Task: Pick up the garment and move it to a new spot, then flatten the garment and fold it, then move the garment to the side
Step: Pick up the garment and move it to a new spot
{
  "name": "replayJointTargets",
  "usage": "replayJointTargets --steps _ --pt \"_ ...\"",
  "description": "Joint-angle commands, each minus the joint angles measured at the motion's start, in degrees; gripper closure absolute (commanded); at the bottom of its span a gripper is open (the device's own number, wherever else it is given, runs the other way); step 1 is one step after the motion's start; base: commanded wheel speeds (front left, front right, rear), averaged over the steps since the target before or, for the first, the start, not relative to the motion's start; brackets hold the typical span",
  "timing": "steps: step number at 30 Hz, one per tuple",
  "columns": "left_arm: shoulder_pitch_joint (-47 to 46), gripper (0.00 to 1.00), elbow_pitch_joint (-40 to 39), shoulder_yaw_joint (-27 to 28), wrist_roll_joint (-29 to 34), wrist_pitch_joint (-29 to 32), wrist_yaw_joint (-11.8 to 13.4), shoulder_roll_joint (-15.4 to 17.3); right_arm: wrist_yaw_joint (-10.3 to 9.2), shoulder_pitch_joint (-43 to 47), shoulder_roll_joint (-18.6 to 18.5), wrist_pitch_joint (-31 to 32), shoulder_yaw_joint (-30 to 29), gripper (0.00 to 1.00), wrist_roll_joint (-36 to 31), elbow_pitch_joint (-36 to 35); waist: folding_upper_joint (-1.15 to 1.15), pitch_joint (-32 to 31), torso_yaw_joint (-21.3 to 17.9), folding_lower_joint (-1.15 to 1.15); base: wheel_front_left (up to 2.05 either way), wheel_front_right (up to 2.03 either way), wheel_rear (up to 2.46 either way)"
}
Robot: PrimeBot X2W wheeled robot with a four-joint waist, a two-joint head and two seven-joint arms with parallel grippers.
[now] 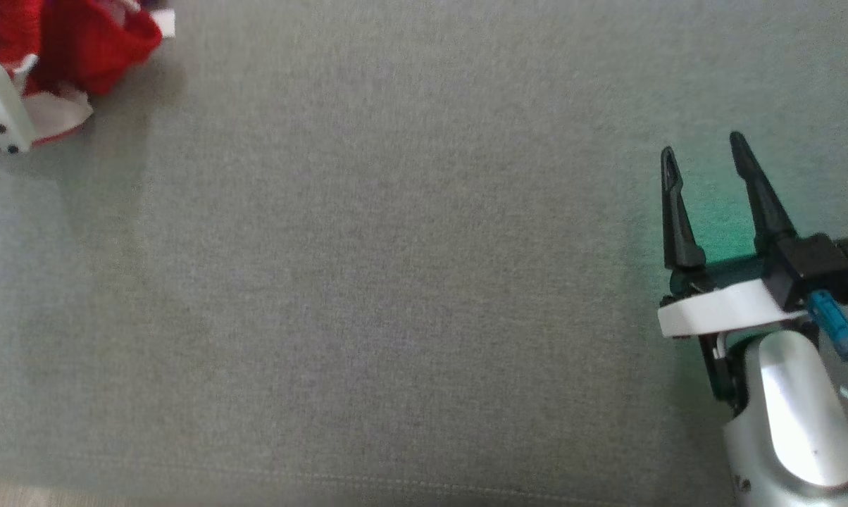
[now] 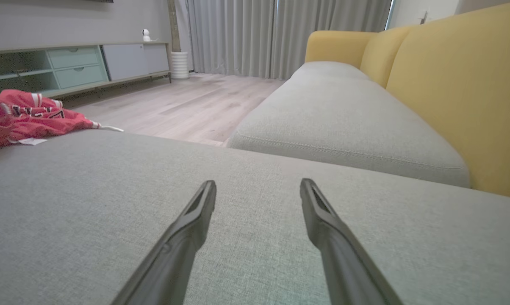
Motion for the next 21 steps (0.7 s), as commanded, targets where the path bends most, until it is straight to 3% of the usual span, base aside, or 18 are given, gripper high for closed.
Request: replayJointTargets --steps 1,7,14,21 --pt "-3.08 1.00 -3.47 0.43 0.61 0.91 -0.21 4.77 0.43 1.20 -0.08 -1.05 1.46 0.00 1.16 -0.54 0.00 -5.52 -1.51 0.01 0.00 0.00 0.00" --pt "-4.29 1.00 -9.73 -4.35 0.25 4.17 -0.31 7.21 0.43 4.27 -0.08 -2.28 1.16 0.00 4.19 3.38 0.00 -14.01 -4.70 0.01 0.00 0.00 0.00" --pt "-4.37 1.00 -15.61 -10.70 -3.15 6.86 -0.33 6.44 0.43 7.87 -0.08 -2.70 0.35 0.00 6.38 5.59 0.00 -20.51 -8.66 0.01 0.00 0.00 0.00" --pt "-3.96 1.00 -18.58 -14.79 -9.46 5.84 -0.33 -2.19 0.43 9.71 -0.08 -2.79 1.11 0.00 8.20 5.78 0.00 -23.54 -13.32 0.01 0.00 0.00 0.00"
